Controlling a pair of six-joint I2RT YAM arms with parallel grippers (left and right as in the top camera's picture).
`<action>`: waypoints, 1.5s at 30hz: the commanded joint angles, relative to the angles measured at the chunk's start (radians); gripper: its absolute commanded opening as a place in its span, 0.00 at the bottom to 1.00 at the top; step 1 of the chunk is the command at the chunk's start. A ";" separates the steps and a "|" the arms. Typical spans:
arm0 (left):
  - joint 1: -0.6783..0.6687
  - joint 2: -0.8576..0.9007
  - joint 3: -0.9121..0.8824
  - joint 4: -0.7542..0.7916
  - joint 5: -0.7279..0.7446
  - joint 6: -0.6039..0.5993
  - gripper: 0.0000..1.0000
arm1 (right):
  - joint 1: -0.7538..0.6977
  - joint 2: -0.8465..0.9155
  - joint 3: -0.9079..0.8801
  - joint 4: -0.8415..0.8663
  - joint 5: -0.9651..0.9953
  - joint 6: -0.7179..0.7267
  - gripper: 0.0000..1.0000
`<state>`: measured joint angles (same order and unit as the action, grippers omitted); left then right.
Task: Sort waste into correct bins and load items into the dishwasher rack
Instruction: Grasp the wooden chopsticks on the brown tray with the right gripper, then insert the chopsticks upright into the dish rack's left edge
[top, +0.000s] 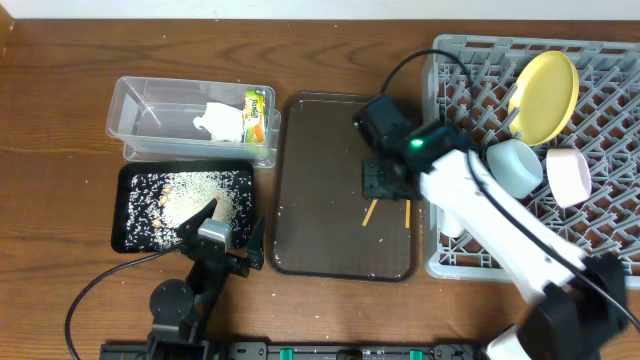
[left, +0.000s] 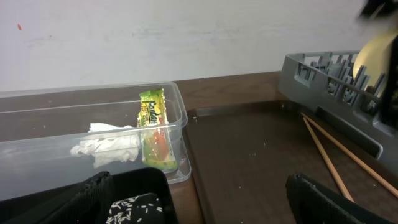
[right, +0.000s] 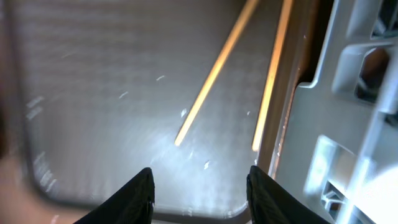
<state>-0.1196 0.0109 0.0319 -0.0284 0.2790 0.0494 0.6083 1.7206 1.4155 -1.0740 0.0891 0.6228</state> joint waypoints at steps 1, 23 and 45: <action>-0.003 -0.007 -0.028 -0.014 0.008 0.002 0.91 | -0.009 0.072 -0.004 0.037 0.106 0.126 0.45; -0.003 -0.007 -0.028 -0.014 0.008 0.002 0.91 | -0.038 0.268 0.010 0.174 -0.008 0.031 0.01; -0.003 -0.007 -0.028 -0.014 0.008 0.002 0.91 | -0.444 -0.048 0.008 0.211 -0.037 -0.500 0.01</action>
<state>-0.1196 0.0109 0.0319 -0.0284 0.2790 0.0498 0.1715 1.6104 1.4307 -0.8680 0.0223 0.1879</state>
